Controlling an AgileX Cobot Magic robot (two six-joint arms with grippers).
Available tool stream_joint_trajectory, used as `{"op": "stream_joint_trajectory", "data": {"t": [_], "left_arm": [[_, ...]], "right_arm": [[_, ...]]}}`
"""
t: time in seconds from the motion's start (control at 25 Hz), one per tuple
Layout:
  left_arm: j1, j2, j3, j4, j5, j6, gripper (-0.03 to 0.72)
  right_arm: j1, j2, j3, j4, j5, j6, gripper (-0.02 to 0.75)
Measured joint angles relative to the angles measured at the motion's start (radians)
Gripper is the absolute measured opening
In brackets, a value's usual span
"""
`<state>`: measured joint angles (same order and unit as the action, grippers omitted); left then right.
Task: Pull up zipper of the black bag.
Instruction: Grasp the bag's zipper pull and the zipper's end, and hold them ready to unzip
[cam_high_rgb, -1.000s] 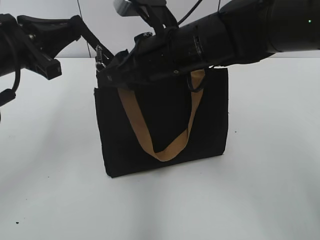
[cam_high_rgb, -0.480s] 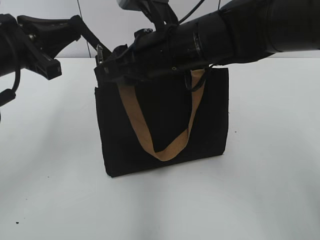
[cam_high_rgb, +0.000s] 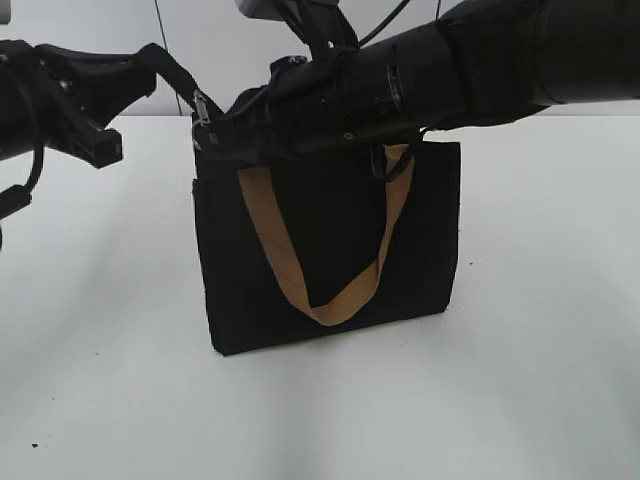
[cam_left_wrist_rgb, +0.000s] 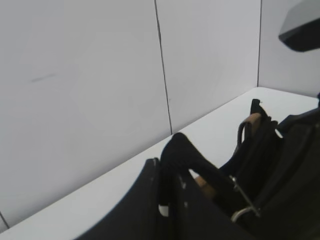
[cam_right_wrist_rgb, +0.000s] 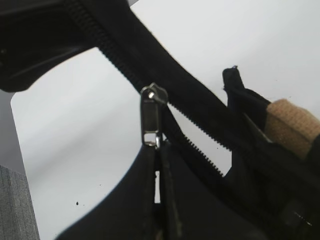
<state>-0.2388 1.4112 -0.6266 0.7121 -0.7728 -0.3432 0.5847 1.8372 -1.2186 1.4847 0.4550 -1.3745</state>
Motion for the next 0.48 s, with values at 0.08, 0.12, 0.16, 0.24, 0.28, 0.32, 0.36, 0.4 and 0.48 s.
{"op": "stream_joint_trajectory", "data": {"t": [0.08, 0.12, 0.16, 0.24, 0.28, 0.32, 0.36, 0.4, 0.48], "left_arm": [[0.0, 0.0, 0.0, 0.0, 0.044, 0.0, 0.027], [0.0, 0.0, 0.0, -0.001, 0.073, 0.0, 0.027], [0.0, 0.0, 0.0, -0.004, 0.105, 0.0, 0.027], [0.0, 0.0, 0.0, -0.005, 0.164, 0.0, 0.027], [0.0, 0.0, 0.0, -0.006, 0.193, 0.0, 0.027], [0.0, 0.0, 0.0, -0.006, 0.216, 0.0, 0.027], [0.0, 0.0, 0.0, -0.007, 0.231, 0.0, 0.027], [0.0, 0.0, 0.0, -0.007, 0.243, 0.0, 0.027], [0.0, 0.0, 0.0, -0.002, 0.254, 0.0, 0.027]], "right_arm": [[0.0, 0.0, 0.0, 0.0, 0.005, 0.0, -0.013], [0.0, 0.0, 0.0, 0.0, 0.012, 0.007, -0.013], [0.0, 0.0, 0.0, 0.0, 0.021, 0.019, -0.013], [0.0, -0.001, 0.0, 0.0, 0.048, 0.045, -0.013], [0.0, -0.001, 0.0, -0.001, 0.064, 0.059, -0.013], [-0.001, -0.001, 0.0, -0.001, 0.079, 0.071, -0.013], [-0.001, -0.001, 0.0, -0.001, 0.093, 0.083, -0.013], [-0.001, -0.001, 0.0, -0.001, 0.104, 0.092, -0.013], [-0.001, -0.001, 0.0, -0.001, 0.135, 0.102, -0.013]]}}
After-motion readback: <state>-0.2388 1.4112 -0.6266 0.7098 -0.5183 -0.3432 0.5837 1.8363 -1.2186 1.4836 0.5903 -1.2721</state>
